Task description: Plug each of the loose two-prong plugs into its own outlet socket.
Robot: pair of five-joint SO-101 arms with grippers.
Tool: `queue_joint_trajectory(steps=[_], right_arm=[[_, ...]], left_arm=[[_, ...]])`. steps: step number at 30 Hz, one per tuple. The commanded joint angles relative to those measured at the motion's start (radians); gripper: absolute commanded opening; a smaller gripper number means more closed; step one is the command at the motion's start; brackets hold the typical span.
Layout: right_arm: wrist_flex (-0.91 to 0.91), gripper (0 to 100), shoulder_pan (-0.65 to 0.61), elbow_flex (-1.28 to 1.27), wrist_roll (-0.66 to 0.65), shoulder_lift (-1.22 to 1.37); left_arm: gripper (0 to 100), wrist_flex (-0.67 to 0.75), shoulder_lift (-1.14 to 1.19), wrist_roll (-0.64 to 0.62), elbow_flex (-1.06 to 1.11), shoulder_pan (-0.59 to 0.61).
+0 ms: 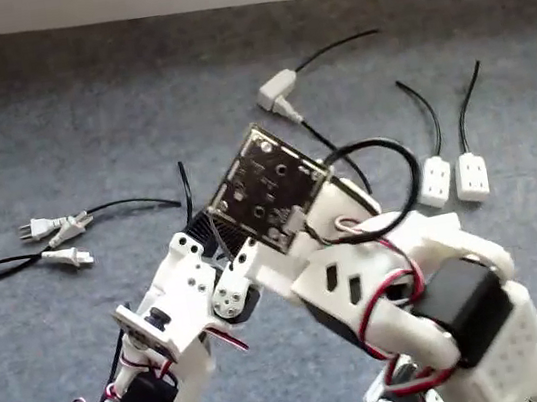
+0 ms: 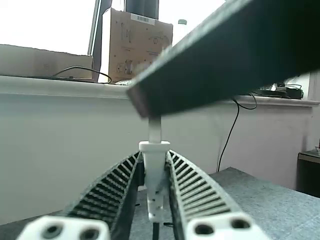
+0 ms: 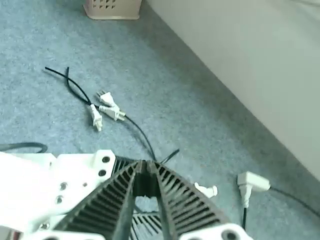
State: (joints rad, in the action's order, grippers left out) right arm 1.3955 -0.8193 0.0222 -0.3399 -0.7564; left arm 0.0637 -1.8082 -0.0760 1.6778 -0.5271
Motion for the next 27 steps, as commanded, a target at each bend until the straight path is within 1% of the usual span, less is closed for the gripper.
queue_joint_trajectory(steps=[1, 4, 12, 15, 19, 22, 24, 27], right_arm=[[0.001, 0.6, 0.004, -0.085, 0.051, 0.001], [-0.021, 0.6, 0.070, -0.107, 0.051, 0.001], [-0.054, 0.6, 0.302, -0.110, 0.048, 0.013], [-0.068, 0.6, 0.349, -0.145, 0.043, 0.005], [-0.076, 0.6, 0.355, -0.205, 0.012, -0.001], [-0.076, 0.6, 0.344, -0.128, 0.012, -0.042], [-0.073, 0.6, 0.283, -0.054, 0.012, -0.074], [-0.021, 0.6, 0.153, 0.050, 0.014, -0.087]], left_arm=[[1, 0.003, -0.008, -0.009, 0.018, -0.004], [1, 0.003, -0.008, -0.009, 0.018, -0.004], [1, 0.003, -0.008, -0.009, 0.018, -0.002], [1, 0.003, -0.008, -0.009, 0.018, -0.002], [1, 0.003, -0.008, -0.009, 0.018, -0.002], [1, 0.003, -0.008, -0.009, 0.018, -0.002], [1, 0.003, -0.005, -0.009, 0.018, -0.002], [1, 0.003, -0.004, -0.009, 0.018, -0.005]])
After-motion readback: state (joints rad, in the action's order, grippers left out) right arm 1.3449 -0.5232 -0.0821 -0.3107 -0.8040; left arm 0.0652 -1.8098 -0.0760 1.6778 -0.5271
